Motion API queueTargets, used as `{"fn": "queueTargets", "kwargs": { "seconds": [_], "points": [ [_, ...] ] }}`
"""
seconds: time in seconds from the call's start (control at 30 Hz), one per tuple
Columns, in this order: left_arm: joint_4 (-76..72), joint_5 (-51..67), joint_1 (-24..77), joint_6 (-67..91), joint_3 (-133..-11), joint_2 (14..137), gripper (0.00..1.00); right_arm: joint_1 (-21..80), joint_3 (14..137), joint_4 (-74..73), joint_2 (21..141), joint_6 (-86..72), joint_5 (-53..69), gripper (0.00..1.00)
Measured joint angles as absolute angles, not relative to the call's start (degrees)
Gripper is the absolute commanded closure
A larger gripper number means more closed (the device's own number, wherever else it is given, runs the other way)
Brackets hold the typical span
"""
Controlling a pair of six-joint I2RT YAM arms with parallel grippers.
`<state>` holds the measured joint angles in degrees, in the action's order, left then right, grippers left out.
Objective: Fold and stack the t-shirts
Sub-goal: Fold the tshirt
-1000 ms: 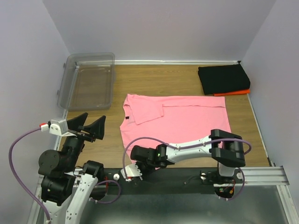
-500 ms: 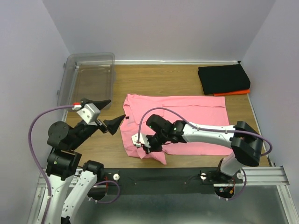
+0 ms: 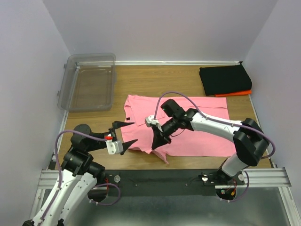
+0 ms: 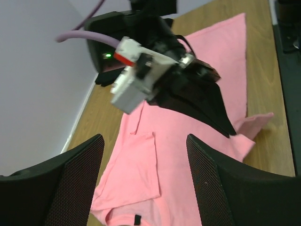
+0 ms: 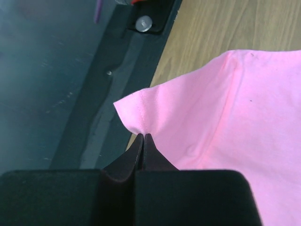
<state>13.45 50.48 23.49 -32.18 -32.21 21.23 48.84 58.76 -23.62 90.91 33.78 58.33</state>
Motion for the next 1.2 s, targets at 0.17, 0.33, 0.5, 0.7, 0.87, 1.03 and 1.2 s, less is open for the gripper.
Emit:
{"fn": "queueTargets", "kwargs": {
  "seconds": [0.17, 0.33, 0.5, 0.7, 0.87, 1.03, 1.2],
  "points": [
    [13.37, 52.05, 28.38, -37.15, -29.36, 22.85, 0.25, 45.89, 59.0, -23.79, 93.54, 32.49, 63.48, 0.99],
    [13.54, 49.76, 36.4, -40.73, -29.52, 29.65, 0.28, 44.07, 60.51, -24.1, 96.77, 31.05, 67.18, 0.99],
    [15.31, 45.12, 44.86, -43.11, -30.0, 35.73, 0.33, 42.09, 60.93, -24.16, 98.41, 30.0, 68.66, 0.99],
    [16.4, 36.95, 51.66, -43.35, -31.09, 41.3, 0.38, 40.73, 61.28, -24.25, 98.41, 29.36, 70.08, 0.99],
    [15.79, 31.2, 53.47, -42.85, -31.14, 42.74, 0.48, 40.49, 61.56, -24.27, 98.41, 28.93, 71.33, 0.99],
    [15.22, 24.51, 56.34, -41.93, -32.1, 47.44, 0.59, 40.36, 61.56, -24.27, 98.41, 28.51, 72.18, 0.99],
    [15.22, 19.84, 58.19, -41.69, -33.43, 49.95, 0.59, 39.75, 61.56, -24.34, 98.41, 28.45, 72.93, 0.99]
  ]
}}
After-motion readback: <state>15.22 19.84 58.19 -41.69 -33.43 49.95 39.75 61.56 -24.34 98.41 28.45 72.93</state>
